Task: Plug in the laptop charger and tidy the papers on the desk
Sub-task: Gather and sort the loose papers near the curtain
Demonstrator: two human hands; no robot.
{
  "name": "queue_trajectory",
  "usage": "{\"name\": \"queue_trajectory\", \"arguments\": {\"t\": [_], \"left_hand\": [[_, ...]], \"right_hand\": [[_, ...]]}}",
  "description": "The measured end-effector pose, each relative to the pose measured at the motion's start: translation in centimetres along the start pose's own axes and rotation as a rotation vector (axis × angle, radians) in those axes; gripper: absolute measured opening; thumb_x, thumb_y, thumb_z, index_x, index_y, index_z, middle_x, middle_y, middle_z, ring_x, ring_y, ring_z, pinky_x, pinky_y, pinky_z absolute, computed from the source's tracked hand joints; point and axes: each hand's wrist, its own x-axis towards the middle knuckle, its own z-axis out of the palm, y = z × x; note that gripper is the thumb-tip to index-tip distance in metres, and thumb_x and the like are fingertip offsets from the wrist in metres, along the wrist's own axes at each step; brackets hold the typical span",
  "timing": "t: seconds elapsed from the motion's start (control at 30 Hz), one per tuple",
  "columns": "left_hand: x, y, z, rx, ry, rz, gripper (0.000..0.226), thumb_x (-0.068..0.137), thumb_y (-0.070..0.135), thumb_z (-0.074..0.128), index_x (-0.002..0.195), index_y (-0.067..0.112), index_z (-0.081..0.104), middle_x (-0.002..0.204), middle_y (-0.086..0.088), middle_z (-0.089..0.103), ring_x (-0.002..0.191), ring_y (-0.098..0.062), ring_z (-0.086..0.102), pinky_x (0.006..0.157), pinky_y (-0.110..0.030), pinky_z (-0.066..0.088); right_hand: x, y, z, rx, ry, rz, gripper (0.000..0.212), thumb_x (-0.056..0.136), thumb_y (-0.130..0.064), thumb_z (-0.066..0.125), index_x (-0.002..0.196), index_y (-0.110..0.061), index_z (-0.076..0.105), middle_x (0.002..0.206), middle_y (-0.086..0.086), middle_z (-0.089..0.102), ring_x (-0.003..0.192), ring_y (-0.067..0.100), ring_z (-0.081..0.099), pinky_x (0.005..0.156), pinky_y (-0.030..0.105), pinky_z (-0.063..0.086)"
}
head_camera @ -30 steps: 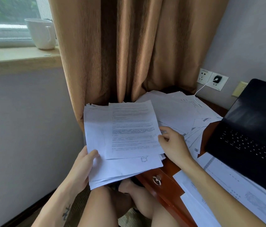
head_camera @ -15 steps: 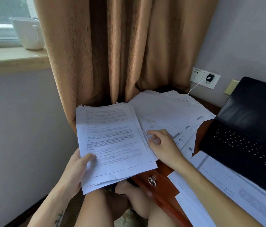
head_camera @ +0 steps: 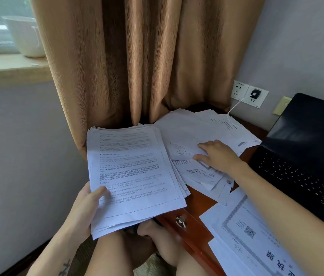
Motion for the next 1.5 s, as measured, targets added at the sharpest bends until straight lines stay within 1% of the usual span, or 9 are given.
{"name": "queue_trajectory", "arguments": {"t": [0.13, 0.2, 0.43, 0.7, 0.93, 1.07, 1.2, 1.33, 1.5], "left_hand": [[0.0, 0.1, 0.0, 0.004, 0.001, -0.004, 0.034, 0.095, 0.001, 0.055, 0.120, 0.022, 0.063, 0.113, -0.006, 0.076, 0.097, -0.038, 0.075, 0.084, -0.058, 0.061], [-0.1, 0.2, 0.0, 0.008, -0.003, -0.003, 0.034, 0.095, 0.001, 0.055, 0.120, 0.022, 0.063, 0.113, -0.006, 0.076, 0.098, -0.038, 0.075, 0.086, -0.060, 0.060], [-0.3, 0.2, 0.0, 0.004, -0.003, -0.005, 0.032, 0.095, 0.000, 0.055, 0.117, 0.022, 0.063, 0.111, -0.006, 0.078, 0.097, -0.038, 0.075, 0.088, -0.062, 0.060], [-0.2, 0.2, -0.1, 0.006, -0.007, -0.016, 0.032, 0.095, 0.002, 0.056, 0.120, 0.021, 0.062, 0.114, -0.007, 0.077, 0.099, -0.039, 0.076, 0.091, -0.063, 0.058], [-0.4, 0.3, 0.0, 0.025, 0.001, -0.004, 0.031, 0.095, 0.001, 0.055, 0.117, 0.020, 0.064, 0.106, -0.004, 0.079, 0.094, -0.034, 0.077, 0.086, -0.055, 0.061], [-0.6, 0.4, 0.0, 0.031, -0.001, -0.008, 0.030, 0.095, 0.003, 0.056, 0.116, 0.022, 0.064, 0.106, -0.003, 0.079, 0.093, -0.033, 0.077, 0.087, -0.054, 0.061], [-0.6, 0.5, 0.0, 0.030, -0.011, -0.008, 0.030, 0.096, 0.003, 0.055, 0.117, 0.023, 0.062, 0.109, -0.004, 0.078, 0.093, -0.032, 0.077, 0.082, -0.049, 0.062], [-0.7, 0.6, 0.0, 0.024, -0.015, -0.018, 0.030, 0.096, 0.002, 0.055, 0.117, 0.022, 0.062, 0.109, -0.006, 0.078, 0.094, -0.034, 0.077, 0.085, -0.051, 0.061], [-1.0, 0.4, -0.2, 0.032, -0.012, -0.014, 0.028, 0.097, 0.004, 0.055, 0.117, 0.021, 0.062, 0.105, -0.006, 0.079, 0.091, -0.033, 0.078, 0.084, -0.050, 0.061]], "right_hand": [[0.2, -0.1, 0.7, -0.347, 0.045, -0.153, 0.033, 0.097, -0.032, 0.065, 0.120, -0.008, 0.064, 0.097, 0.013, 0.070, 0.087, 0.030, 0.063, 0.062, 0.037, 0.055], [0.3, 0.0, 0.9, -0.457, 0.020, -0.140, 0.043, 0.075, -0.011, 0.084, 0.113, -0.008, 0.065, 0.081, 0.010, 0.067, 0.072, 0.027, 0.062, 0.049, 0.033, 0.051], [0.3, -0.5, 0.1, -0.300, 0.061, -0.133, 0.035, 0.106, -0.028, 0.042, 0.137, -0.013, 0.051, 0.119, 0.010, 0.063, 0.103, 0.027, 0.057, 0.070, 0.032, 0.041], [0.1, -0.9, -1.1, -0.248, 0.021, -0.037, 0.047, 0.091, 0.003, 0.055, 0.135, -0.010, 0.050, 0.103, 0.009, 0.069, 0.080, 0.025, 0.062, 0.062, 0.031, 0.040], [-1.4, -0.7, -2.3, 0.279, 0.404, 0.122, 0.029, 0.102, -0.012, 0.046, 0.128, -0.007, 0.059, 0.084, 0.011, 0.065, 0.074, 0.031, 0.059, 0.065, 0.037, 0.049], [-3.4, -2.7, -4.3, 0.881, 0.353, 0.125, 0.029, 0.104, -0.012, 0.051, 0.129, -0.019, 0.064, 0.118, -0.004, 0.070, 0.107, 0.013, 0.064, 0.095, 0.030, 0.053], [-5.4, -6.3, -6.8, 1.300, 0.283, 0.105, 0.022, 0.100, -0.014, 0.062, 0.111, -0.032, 0.069, 0.106, -0.013, 0.074, 0.103, 0.008, 0.069, 0.085, 0.023, 0.057], [-6.1, -8.5, -8.5, 1.801, 0.294, 0.072, 0.026, 0.097, -0.010, 0.063, 0.121, -0.019, 0.066, 0.117, 0.001, 0.074, 0.105, 0.016, 0.071, 0.085, 0.029, 0.059], [-6.6, -9.5, -5.4, 1.702, 0.269, 0.262, 0.023, 0.096, -0.010, 0.066, 0.117, -0.021, 0.067, 0.118, 0.006, 0.073, 0.101, 0.016, 0.072, 0.083, 0.028, 0.059]]}}
